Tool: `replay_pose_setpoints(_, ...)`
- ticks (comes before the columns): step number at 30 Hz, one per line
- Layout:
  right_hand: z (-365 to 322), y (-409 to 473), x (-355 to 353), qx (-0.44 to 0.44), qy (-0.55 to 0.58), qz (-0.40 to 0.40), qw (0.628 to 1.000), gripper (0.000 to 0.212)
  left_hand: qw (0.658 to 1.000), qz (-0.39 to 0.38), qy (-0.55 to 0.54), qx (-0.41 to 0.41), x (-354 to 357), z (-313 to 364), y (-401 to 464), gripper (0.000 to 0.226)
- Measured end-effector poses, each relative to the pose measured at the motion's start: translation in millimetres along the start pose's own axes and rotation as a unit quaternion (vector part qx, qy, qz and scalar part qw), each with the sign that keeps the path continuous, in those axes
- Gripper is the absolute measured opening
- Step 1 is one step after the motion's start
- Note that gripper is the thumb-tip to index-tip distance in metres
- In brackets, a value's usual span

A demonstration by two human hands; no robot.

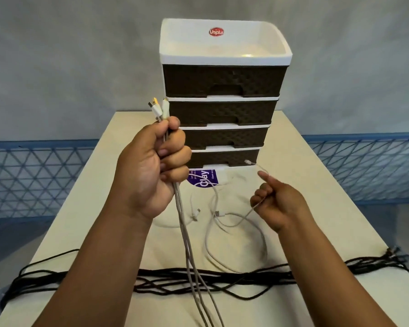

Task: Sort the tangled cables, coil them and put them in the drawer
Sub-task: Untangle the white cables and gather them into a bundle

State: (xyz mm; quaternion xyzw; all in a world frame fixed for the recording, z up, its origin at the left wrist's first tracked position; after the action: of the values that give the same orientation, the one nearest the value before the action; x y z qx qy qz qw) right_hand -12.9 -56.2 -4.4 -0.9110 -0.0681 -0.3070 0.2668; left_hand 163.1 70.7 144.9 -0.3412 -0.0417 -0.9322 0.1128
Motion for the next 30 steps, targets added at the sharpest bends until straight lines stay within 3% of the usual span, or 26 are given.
replay_pose_setpoints(3,-46.8,-19.7,36.1,-0.163,-0.087,-0.089,0.979,0.026,0.999,0.029,0.002,-0.02,-13.3,0.8,11.7,0.027)
replay_pose_setpoints(6,-54.0,-51.2,75.4,-0.238,-0.171,-0.186,0.938,0.027,0.997,0.066,0.028,-0.034,-25.9,-4.1,18.9,0.024)
replay_pose_setpoints(14,17.9,-96.7,122.3,-0.259,-0.308,-0.313,0.86,0.021,0.989,0.098,0.105,-0.026,-25.5,-12.6,22.9,0.042)
replay_pose_setpoints(22,62.1,-103.4,116.5,-0.237,-0.429,-0.388,0.781,0.018,0.986,0.138,0.096,-0.001,-48.6,-6.0,23.2,0.03)
replay_pose_setpoints(24,62.9,-96.1,112.7,-0.191,-0.417,-0.394,0.797,0.03,0.987,0.136,0.081,-0.01,-51.3,-7.9,20.4,0.037)
replay_pose_setpoints(26,61.3,-70.0,100.3,-0.134,-0.414,-0.325,0.84,0.041,0.99,0.125,0.066,-0.016,-52.9,-8.4,17.0,0.041)
replay_pose_setpoints(27,61.0,-53.1,91.9,-0.131,-0.445,-0.276,0.842,0.039,0.991,0.115,0.061,-0.016,-53.1,-7.7,15.5,0.043)
replay_pose_setpoints(28,61.4,-37.1,85.9,-0.148,-0.508,-0.234,0.815,0.032,0.993,0.107,0.057,-0.013,-53.0,-5.8,13.6,0.044)
replay_pose_setpoints(30,67.8,-13.7,83.2,-0.212,-0.652,-0.215,0.695,0.02,0.994,0.091,0.058,-0.005,-52.8,-0.6,10.4,0.045)
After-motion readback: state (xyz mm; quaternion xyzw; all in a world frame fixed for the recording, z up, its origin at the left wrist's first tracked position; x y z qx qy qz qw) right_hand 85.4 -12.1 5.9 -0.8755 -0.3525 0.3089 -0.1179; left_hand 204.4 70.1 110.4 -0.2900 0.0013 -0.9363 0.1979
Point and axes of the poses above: each hand's wrist, its own y-axis towards the middle knuckle, its own x-axis out of the palm, z = x × y, the point moved 8 cm from there along y, towards the middle knuckle, and after that the axes turned 5 degrees about -x, right-handed, at the moved point
